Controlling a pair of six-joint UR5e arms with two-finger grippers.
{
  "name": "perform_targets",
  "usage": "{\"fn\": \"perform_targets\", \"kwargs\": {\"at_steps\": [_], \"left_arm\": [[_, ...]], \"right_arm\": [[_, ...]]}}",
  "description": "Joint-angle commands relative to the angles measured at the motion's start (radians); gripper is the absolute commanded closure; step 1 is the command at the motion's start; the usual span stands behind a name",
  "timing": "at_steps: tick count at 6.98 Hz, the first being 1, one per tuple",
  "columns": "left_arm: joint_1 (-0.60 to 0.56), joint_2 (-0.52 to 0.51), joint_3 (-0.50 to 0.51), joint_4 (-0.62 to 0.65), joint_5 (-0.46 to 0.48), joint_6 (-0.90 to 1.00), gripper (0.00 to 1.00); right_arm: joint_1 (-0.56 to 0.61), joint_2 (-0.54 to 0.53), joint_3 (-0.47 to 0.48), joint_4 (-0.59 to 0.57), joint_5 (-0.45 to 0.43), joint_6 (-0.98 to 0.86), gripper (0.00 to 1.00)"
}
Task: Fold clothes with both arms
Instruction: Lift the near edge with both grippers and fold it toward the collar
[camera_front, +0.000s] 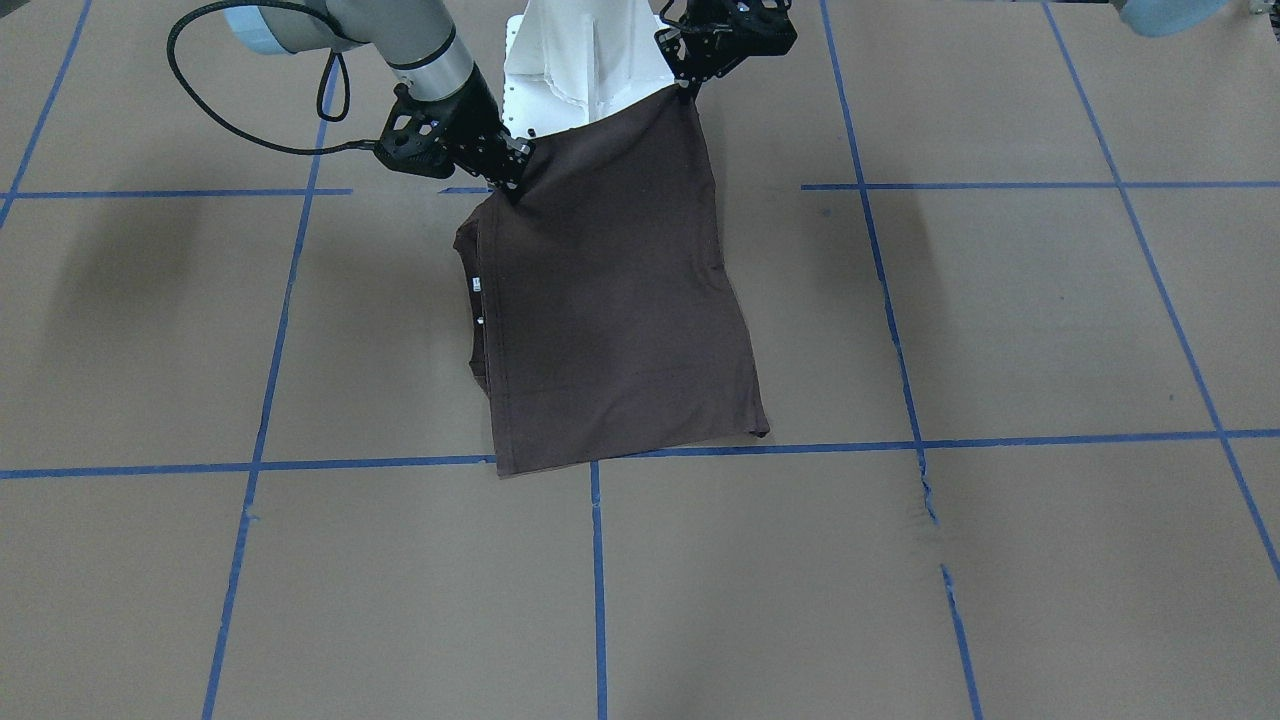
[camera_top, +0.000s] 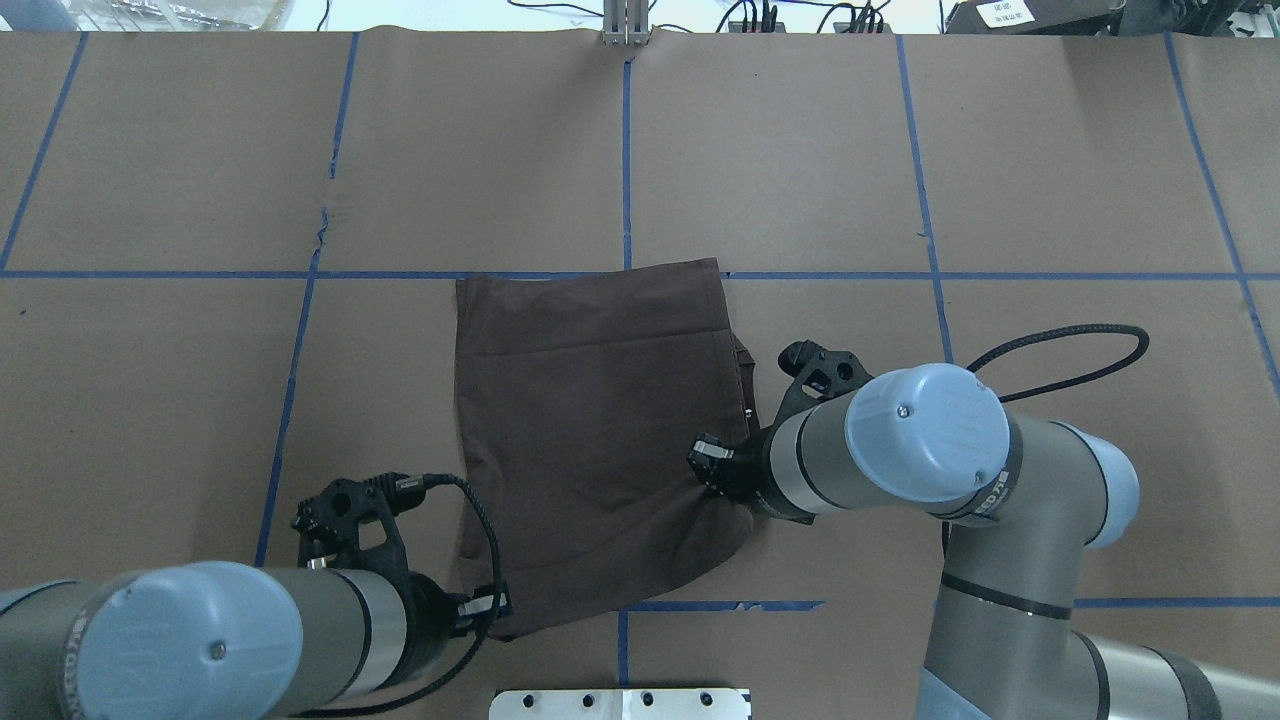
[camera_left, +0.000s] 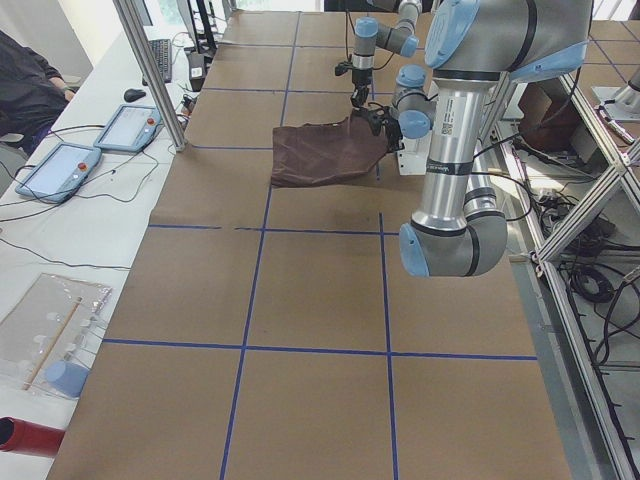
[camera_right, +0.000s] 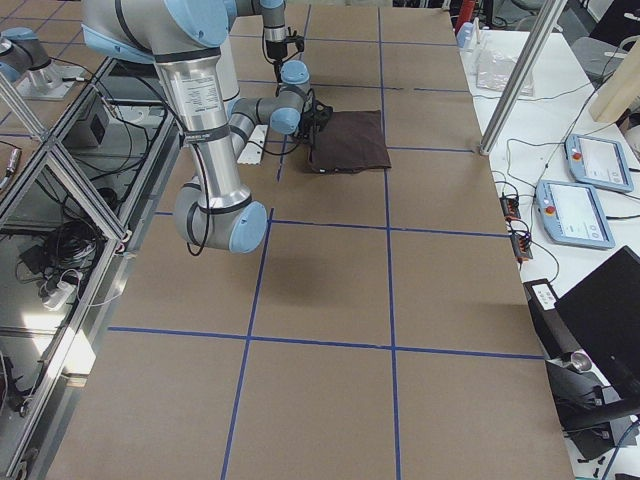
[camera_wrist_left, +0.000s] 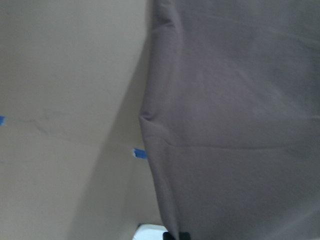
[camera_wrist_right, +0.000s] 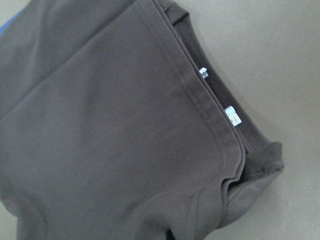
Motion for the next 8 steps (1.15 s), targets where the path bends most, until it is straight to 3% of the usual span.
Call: {"fn": "perform_targets", "kwargs": {"at_steps": [1, 2, 3, 5, 7, 8], "left_arm": [[-0.217, -0.075, 0.113, -0.012, -0.084, 0.147, 1.0], [-0.306, -0.151, 0.218, -0.023, -0.093, 0.191, 1.0], [-0.351, -0.175, 0.283, -0.059, -0.096, 0.21, 1.0], [-0.374, -0.174, 0.382, -0.179, -0.097, 0.212, 1.0], [-0.418, -0.18, 0.499, -0.287, -0.095, 0.213, 1.0], [-0.472, -0.241, 0.646, -0.381, -0.095, 0.213, 1.0]], "right_arm": [[0.133, 0.089, -0.117, -0.002, 0.051, -0.043, 1.0], [0.193, 0.175, -0.232, 0.0, 0.12, -0.046, 1.0], [0.213, 0.231, -0.307, 0.003, 0.128, -0.052, 1.0], [0.229, 0.256, -0.43, 0.119, 0.125, -0.052, 1.0], [0.247, 0.289, -0.518, 0.133, 0.125, -0.052, 1.0], [0.278, 0.362, -0.631, 0.136, 0.132, -0.054, 0.83]]}}
